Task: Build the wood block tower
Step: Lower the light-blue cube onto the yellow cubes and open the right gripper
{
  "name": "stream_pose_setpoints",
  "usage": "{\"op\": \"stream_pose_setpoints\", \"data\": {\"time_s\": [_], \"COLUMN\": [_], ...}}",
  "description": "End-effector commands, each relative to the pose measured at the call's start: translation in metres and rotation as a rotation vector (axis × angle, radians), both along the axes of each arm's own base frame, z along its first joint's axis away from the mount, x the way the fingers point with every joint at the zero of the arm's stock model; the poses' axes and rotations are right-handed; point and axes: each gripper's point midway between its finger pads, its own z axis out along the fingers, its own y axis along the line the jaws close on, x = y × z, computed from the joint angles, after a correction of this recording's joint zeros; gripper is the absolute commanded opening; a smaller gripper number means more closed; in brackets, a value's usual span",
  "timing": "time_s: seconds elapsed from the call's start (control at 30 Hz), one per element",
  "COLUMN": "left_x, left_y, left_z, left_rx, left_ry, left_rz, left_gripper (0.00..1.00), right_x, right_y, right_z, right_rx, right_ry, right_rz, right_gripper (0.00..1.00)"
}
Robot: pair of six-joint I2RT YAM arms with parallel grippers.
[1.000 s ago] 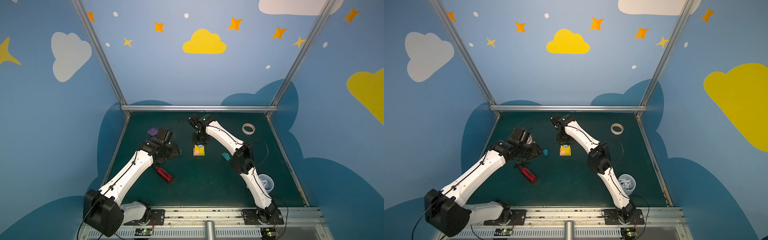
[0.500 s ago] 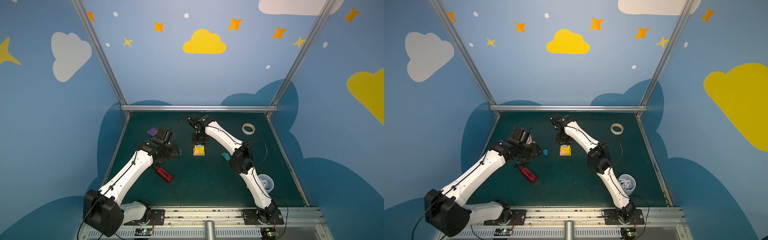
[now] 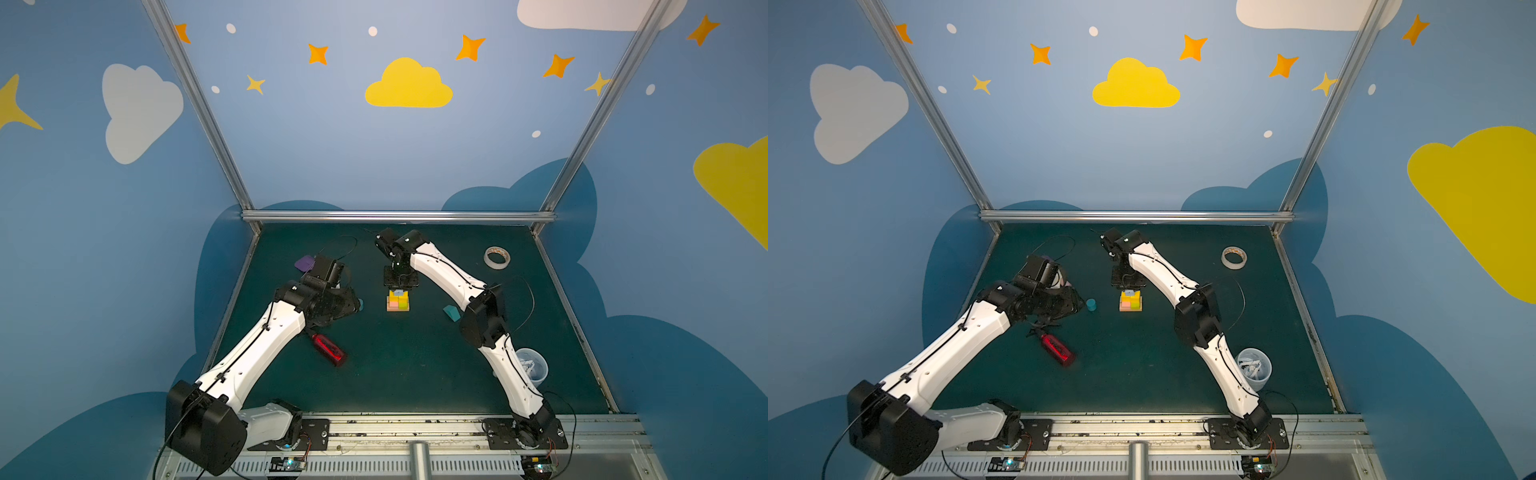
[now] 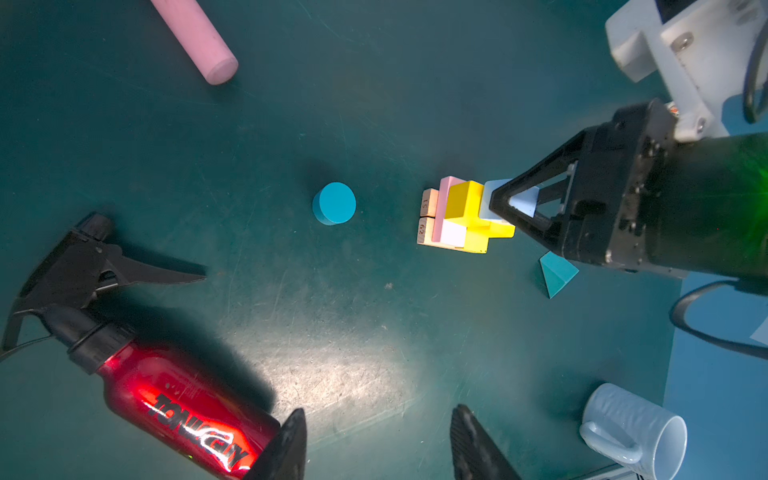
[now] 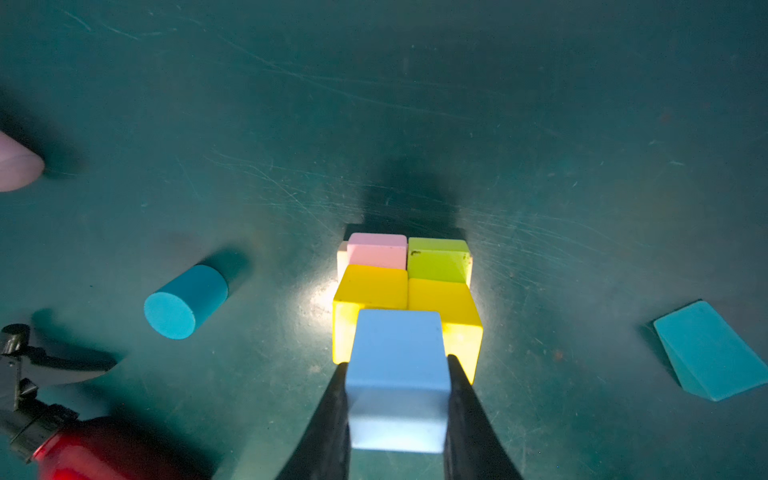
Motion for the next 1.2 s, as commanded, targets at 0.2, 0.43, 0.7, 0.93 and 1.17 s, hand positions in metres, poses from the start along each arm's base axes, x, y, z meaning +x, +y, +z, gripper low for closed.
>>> {"op": "stream_pose_setpoints", "data": {"time_s": [0.2,0.43,0.7,0.93,1.17], "left_x": [-0.005,-0.005,-0.005,-0.005,-0.004], "left_y": [0.005,0.005,0.004,0.004,0.004], "left_z": [0.005,0.005,0.004,0.004,0.004], "left_rx": [0.005,0.005,0.005,0.005,0.004], "left_ry": [-0.009,-0.009,-0.005,-0.004,-0.001], "left_rz": [0.001,0.0,-0.001,0.0,-0.002], "left_gripper": [0.55,0.56,0.56,0.56,0.56], "right_x": [0.0,0.0,0.001,0.001,0.002], "right_y": [0.006,0.004,0.003,0.003,0.0], "right_z": [0.0,0.0,0.002,0.002,0.008], "right_rx": [0.002,-0.004,-0.007,-0.01,-0.013], "right_ry": [-0.008,-0.01,-0.021,-0.02,-0.036], "right_rz": [0.003,0.0,-0.001,-0.002,-0.005], "right_gripper": [0.38,0.42,0.37,0.35,0.56]}}
